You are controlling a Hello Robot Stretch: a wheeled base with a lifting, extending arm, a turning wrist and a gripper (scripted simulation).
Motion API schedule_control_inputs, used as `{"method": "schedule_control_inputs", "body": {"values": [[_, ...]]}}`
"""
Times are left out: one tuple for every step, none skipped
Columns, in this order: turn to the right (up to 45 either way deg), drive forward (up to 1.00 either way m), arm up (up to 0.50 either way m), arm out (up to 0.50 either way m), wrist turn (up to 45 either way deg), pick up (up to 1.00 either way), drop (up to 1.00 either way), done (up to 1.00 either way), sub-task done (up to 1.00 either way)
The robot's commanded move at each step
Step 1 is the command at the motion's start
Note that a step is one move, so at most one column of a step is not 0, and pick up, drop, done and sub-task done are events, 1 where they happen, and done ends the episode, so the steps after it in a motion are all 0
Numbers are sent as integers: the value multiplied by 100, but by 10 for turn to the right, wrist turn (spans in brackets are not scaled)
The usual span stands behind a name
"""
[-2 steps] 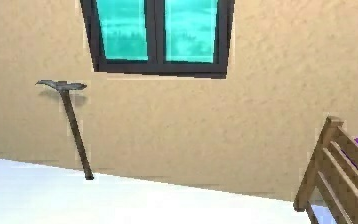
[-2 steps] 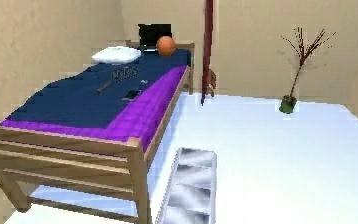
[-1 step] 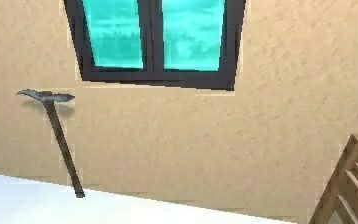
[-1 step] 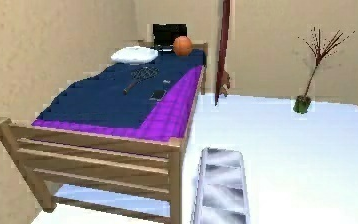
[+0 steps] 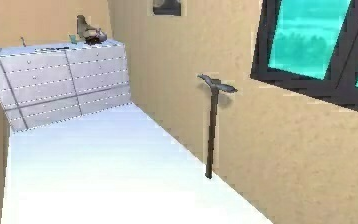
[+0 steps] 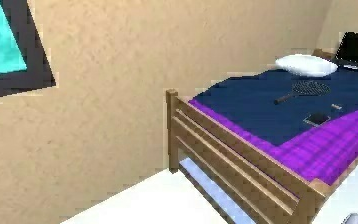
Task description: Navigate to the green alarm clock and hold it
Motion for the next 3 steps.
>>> {"method": "schedule_control_inputs", "body": {"values": [[-330, 0, 0, 0, 0, 0, 0, 0, 0], [0, 100, 0, 0, 0, 0, 0, 0, 0], [0, 100, 0, 0, 0, 0, 0, 0, 0]]}}
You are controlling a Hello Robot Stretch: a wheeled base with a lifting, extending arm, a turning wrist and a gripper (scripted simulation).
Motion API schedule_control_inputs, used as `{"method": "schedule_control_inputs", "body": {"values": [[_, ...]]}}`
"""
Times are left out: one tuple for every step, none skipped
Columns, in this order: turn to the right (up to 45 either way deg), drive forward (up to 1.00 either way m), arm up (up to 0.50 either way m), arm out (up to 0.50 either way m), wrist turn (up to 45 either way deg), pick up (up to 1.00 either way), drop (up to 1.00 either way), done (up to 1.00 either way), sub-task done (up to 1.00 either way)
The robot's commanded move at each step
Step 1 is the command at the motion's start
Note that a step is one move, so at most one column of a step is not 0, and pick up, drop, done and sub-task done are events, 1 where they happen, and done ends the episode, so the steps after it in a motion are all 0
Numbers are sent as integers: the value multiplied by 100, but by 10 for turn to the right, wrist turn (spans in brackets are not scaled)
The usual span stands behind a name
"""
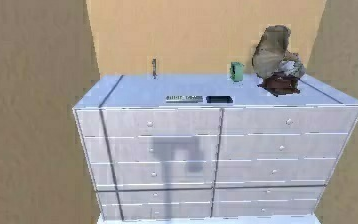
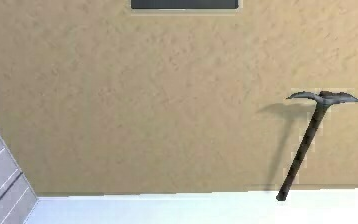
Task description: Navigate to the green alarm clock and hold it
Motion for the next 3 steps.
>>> {"method": "schedule_control_inputs", "body": {"values": [[0, 70, 0, 0, 0, 0, 0, 0, 0], [-450, 0, 0, 0, 0, 0, 0, 0, 0], [-150, 0, 0, 0, 0, 0, 0, 0, 0]]}}
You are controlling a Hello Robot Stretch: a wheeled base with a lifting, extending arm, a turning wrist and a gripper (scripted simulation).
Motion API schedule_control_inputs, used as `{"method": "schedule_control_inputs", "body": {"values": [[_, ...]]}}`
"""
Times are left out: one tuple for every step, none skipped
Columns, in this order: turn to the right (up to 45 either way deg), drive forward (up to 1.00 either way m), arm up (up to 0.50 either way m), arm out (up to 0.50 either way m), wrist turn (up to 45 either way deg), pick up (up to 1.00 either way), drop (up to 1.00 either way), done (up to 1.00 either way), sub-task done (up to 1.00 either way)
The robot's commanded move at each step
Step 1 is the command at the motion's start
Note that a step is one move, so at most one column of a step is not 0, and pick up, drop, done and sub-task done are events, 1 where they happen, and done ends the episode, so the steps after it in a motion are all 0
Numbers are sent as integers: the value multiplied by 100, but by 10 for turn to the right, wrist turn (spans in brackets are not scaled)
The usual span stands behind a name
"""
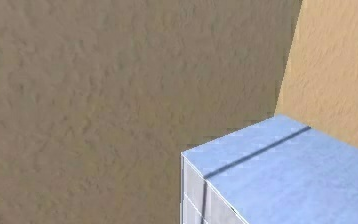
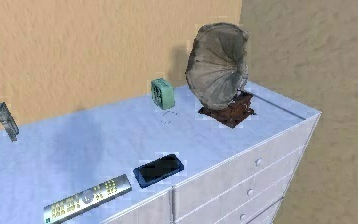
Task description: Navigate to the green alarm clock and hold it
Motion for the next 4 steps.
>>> {"method": "schedule_control_inputs", "body": {"values": [[0, 0, 50, 0, 0, 0, 0, 0, 0], [0, 0, 38, 0, 0, 0, 0, 0, 0], [0, 0, 0, 50, 0, 0, 0, 0, 0], [0, 0, 0, 0, 450, 0, 0, 0, 0]]}}
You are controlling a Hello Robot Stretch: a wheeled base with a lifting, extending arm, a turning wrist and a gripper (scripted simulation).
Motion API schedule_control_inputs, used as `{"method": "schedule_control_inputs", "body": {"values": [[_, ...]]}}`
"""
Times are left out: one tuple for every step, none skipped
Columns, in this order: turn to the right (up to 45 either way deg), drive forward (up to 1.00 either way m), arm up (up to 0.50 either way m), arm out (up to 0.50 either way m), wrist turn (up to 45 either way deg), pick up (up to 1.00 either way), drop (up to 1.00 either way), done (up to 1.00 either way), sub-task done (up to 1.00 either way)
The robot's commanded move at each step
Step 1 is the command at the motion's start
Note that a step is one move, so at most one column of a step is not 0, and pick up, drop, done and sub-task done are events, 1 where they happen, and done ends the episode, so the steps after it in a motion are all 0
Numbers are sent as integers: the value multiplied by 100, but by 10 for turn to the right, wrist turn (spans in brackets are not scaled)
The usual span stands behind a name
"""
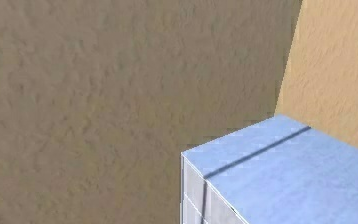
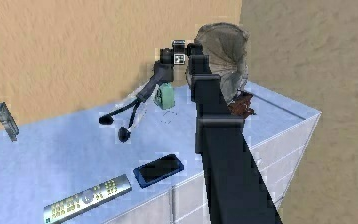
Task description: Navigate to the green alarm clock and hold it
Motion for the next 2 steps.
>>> {"method": "schedule_control_inputs", "body": {"values": [[0, 0, 0, 0, 450, 0, 0, 0, 0], [0, 0, 0, 0, 450, 0, 0, 0, 0]]}}
